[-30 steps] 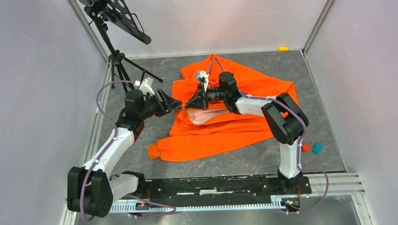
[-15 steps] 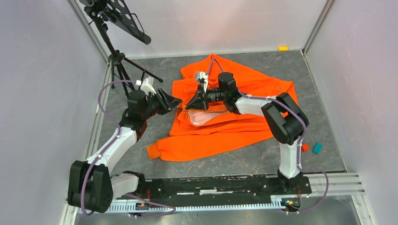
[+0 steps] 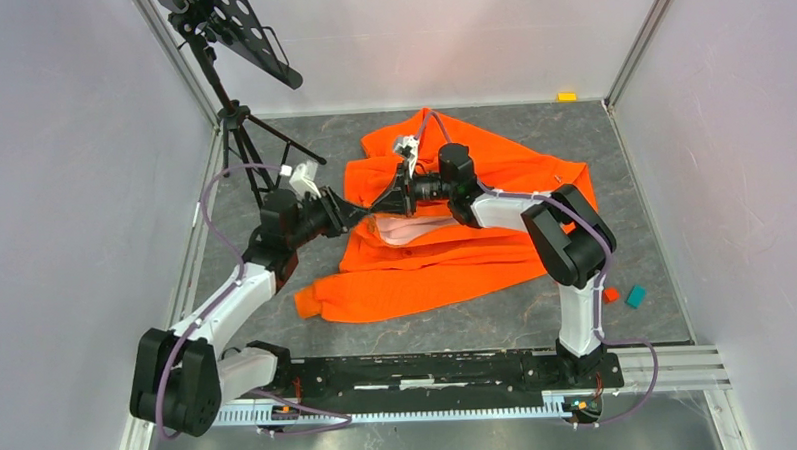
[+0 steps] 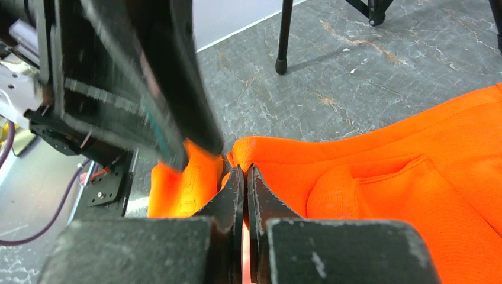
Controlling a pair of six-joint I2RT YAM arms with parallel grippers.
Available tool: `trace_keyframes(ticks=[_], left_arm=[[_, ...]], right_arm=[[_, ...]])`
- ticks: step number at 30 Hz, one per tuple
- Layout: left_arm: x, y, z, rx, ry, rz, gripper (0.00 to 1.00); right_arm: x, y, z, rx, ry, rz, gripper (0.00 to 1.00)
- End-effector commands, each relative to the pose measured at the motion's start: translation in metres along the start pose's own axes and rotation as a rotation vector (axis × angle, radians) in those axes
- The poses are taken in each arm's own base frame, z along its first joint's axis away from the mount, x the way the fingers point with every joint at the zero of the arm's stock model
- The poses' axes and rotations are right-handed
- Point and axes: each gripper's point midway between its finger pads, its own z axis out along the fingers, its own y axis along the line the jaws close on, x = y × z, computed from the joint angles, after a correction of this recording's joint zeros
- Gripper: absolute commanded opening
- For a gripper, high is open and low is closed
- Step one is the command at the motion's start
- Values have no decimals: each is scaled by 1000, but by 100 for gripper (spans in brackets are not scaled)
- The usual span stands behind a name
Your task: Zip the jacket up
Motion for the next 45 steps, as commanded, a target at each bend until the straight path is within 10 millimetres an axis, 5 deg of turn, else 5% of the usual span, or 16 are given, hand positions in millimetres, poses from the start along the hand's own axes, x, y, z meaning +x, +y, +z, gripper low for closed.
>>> trace_keyframes(ticks=[1, 10, 14, 30, 39, 45], left_arm=[[19, -6, -1, -84, -65, -115, 41], [33, 21, -8, -258, -193, -94, 41], [30, 20, 3, -245, -199, -113, 49], [15, 6, 24, -89, -302, -393, 45], [12, 13, 18, -86, -365, -480, 51], [7, 6, 16, -40, -393, -480, 45]], right_arm=[[-32, -5, 4, 14, -103, 20, 0], [-40, -7, -3, 25, -152, 56, 0], [-40, -6, -3, 22, -151, 55, 0], [-44, -2, -5, 18, -158, 42, 0], [-44, -1, -6, 18, -161, 39, 0], [-45, -1, -6, 18, -161, 34, 0]])
